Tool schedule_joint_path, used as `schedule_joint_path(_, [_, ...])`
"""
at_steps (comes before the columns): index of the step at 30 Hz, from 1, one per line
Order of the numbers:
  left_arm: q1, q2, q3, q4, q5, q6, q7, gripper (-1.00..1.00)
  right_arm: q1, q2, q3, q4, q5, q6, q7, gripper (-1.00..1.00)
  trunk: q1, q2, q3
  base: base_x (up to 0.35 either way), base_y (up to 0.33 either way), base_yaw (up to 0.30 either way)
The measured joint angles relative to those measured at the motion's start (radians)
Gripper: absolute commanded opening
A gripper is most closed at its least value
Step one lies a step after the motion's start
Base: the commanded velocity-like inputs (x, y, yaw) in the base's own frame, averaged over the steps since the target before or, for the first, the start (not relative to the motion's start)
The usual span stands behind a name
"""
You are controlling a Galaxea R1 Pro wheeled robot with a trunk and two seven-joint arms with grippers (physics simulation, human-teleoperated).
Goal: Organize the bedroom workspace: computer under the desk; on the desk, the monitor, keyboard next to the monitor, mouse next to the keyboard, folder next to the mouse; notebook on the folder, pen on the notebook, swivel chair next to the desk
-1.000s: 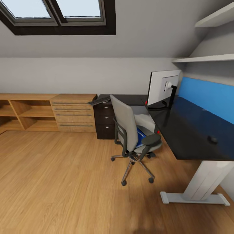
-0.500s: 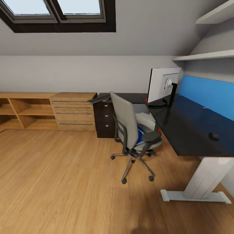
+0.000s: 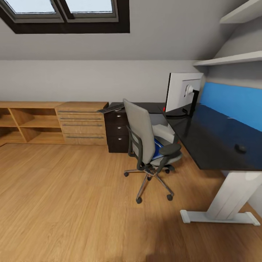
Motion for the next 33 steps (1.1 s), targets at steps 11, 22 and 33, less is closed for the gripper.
schedule_joint_path(11, [-0.185,-0.009,0.001,-0.186,0.006,0.395,-0.003,1.00,-0.246,0.030,-0.002,-0.055,-0.027,0.151,-0.138,1.00,0.042,-0.077,-0.034,0.000,0.000,0.000])
schedule_joint_path(22, [-0.422,0.013,0.018,-0.022,0.071,0.410,-0.009,1.00,-0.559,0.054,-0.011,0.128,-0.292,0.287,-0.153,1.00,0.084,-0.154,-0.069,0.000,0.000,0.000])
schedule_joint_path(33, [-0.429,0.039,0.020,0.051,0.092,0.405,-0.012,1.00,-0.572,0.042,-0.013,0.194,-0.325,0.107,-0.152,1.00,0.127,-0.231,-0.104,0.000,0.000,0.000])
